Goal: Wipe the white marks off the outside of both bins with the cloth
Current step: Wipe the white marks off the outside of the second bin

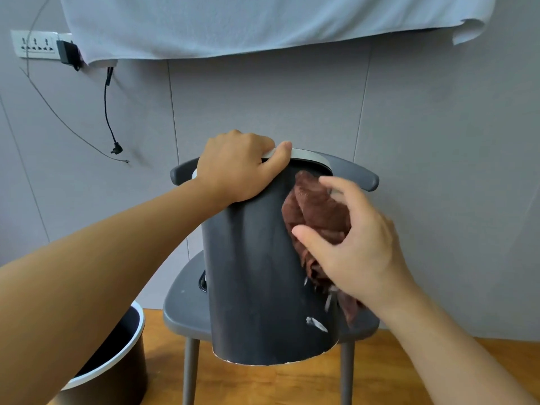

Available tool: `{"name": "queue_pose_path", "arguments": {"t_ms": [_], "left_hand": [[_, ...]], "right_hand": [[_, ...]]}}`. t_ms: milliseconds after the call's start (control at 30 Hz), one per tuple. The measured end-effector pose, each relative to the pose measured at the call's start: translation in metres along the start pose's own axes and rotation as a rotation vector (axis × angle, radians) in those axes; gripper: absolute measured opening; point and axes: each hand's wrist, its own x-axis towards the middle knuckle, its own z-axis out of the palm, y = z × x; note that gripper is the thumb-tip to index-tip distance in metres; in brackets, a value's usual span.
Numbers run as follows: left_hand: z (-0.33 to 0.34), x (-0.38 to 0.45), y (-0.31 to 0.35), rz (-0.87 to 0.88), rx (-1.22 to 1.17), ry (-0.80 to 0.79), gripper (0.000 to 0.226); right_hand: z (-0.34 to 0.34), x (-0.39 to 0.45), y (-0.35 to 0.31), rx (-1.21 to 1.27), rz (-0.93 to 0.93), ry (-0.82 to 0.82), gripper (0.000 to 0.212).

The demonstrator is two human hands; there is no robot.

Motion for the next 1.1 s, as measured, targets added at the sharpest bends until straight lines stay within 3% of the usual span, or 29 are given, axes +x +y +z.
{"name": "queue_pose_path", "arguments": {"t_ms": [167, 333, 467, 633, 733, 967, 1100], "left_hand": [[0.001, 0.000, 0.000, -0.004, 0.007, -0.014, 0.062], [-0.002, -0.002, -0.006, -0.053, 0.004, -0.007, 0.058], [-0.003, -0.001, -0.001, -0.055, -0.010, -0.020, 0.058], [-0.002, -0.001, 0.003, -0.017, -0.027, -0.031, 0.060], [-0.002, -0.001, 0.003, -0.008, -0.028, -0.027, 0.059], [-0.002, -0.003, -0.006, -0.065, -0.052, -0.031, 0.057], [-0.003, -0.004, -0.007, -0.066, -0.067, -0.032, 0.057]], "right_hand": [[0.014, -0.009, 0.011, -0.093, -0.037, -0.070, 0.054], [-0.001, -0.030, 0.018, -0.085, -0.136, -0.302, 0.039], [-0.006, -0.022, 0.017, -0.024, -0.124, -0.142, 0.030], [-0.003, 0.011, 0.025, -0.047, -0.014, 0.074, 0.044], [0.005, 0.013, 0.031, -0.071, -0.003, 0.046, 0.046], [-0.007, -0.029, 0.039, -0.045, -0.108, -0.195, 0.036], [-0.003, -0.033, 0.036, 0.011, -0.070, -0.099, 0.035]]}}
